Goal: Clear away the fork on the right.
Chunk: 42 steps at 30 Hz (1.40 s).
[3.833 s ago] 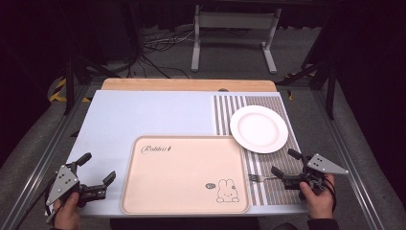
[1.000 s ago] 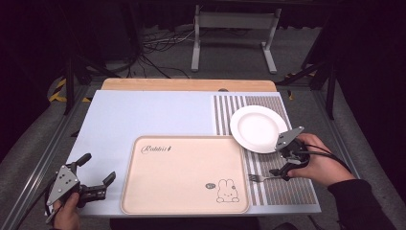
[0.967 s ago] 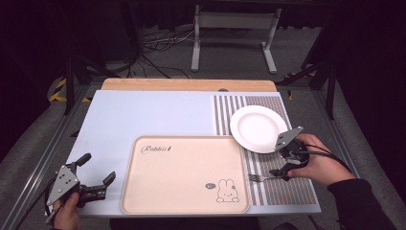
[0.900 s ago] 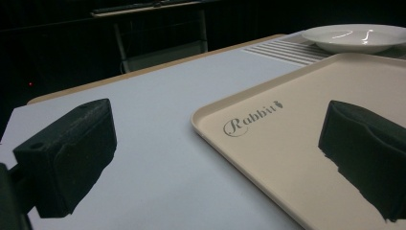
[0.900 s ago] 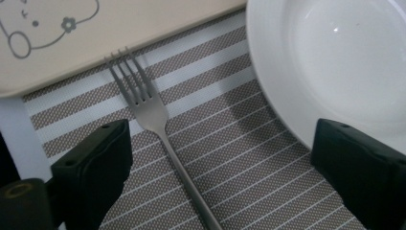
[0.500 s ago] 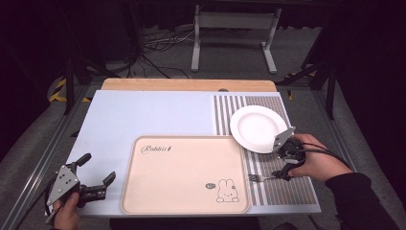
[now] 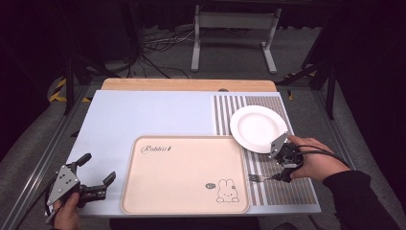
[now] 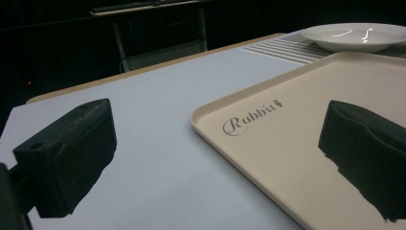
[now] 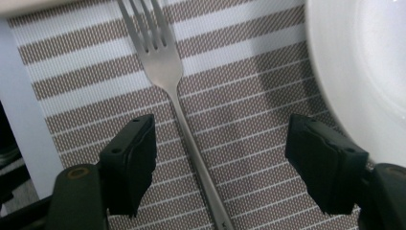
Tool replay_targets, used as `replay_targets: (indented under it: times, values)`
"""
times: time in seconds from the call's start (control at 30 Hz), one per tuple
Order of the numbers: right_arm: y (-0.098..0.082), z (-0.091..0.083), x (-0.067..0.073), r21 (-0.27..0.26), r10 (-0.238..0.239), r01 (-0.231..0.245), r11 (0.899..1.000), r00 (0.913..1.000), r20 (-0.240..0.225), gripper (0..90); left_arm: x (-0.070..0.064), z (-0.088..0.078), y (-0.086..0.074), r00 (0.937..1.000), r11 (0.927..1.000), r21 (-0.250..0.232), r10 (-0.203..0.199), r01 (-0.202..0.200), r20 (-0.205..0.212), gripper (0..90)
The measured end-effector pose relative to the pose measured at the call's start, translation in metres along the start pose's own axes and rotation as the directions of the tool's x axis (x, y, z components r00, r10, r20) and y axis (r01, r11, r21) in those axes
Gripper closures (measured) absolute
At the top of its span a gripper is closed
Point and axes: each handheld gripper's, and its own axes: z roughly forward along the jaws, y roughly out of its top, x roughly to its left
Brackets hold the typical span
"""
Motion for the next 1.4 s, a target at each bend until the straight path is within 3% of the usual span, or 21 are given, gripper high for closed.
replay_targets:
  times: [0.17, 0.43, 0.57, 0.73, 0.93, 1.13, 1.17, 1.4]
  values:
    - [0.003, 0.005, 0.001, 0.034, -0.036, 0.037, 0.999, 0.9993, -0.011, 30.4, 0.0, 0.0, 0.0, 1.0, 1.0, 0.003, 0.001, -0.001, 0.0, 0.1]
    - [0.006, 0.013, 0.003, 0.12, -0.051, 0.055, 0.991, 0.998, -0.037, 41.4, 0.0, 0.0, 0.0, 1.0, 1.0, 0.001, 0.002, -0.002, -0.003, 0.1]
    - [0.007, 0.017, 0.005, 0.191, -0.051, 0.061, 0.98, 0.9972, -0.055, 56.5, 0.0, 0.0, 0.0, 1.0, 1.0, 0.002, 0.002, -0.002, -0.003, 0.1]
    - [0.011, 0.023, 0.007, 0.237, -0.109, 0.123, 0.964, 0.9915, -0.071, 69.2, 0.0, 0.0, 0.0, 1.0, 1.0, 0.006, 0.002, -0.002, -0.003, 0.1]
    - [0.015, 0.023, 0.008, 0.259, -0.154, 0.166, 0.952, 0.9858, -0.066, 80.5, 0.0, 0.0, 0.0, 1.0, 0.9999, 0.011, 0.001, -0.001, -0.004, 0.1]
    - [0.016, 0.028, 0.011, 0.27, -0.204, 0.218, 0.938, 0.9758, -0.078, 83.2, 0.0, 0.0, 0.0, 1.0, 0.9999, 0.01, 0.001, -0.001, -0.004, 0.1]
    - [0.017, 0.027, 0.011, 0.279, -0.222, 0.235, 0.931, 0.9719, -0.08, 83.6, 0.0, 0.0, 0.0, 1.0, 0.9999, 0.01, 0.001, -0.001, -0.004, 0.1]
    - [0.017, 0.028, 0.013, 0.279, -0.26, 0.274, 0.92, 0.9618, -0.085, 84.6, 0.0, 0.0, 0.0, 1.0, 1.0, 0.006, -0.003, 0.003, -0.006, 0.1]
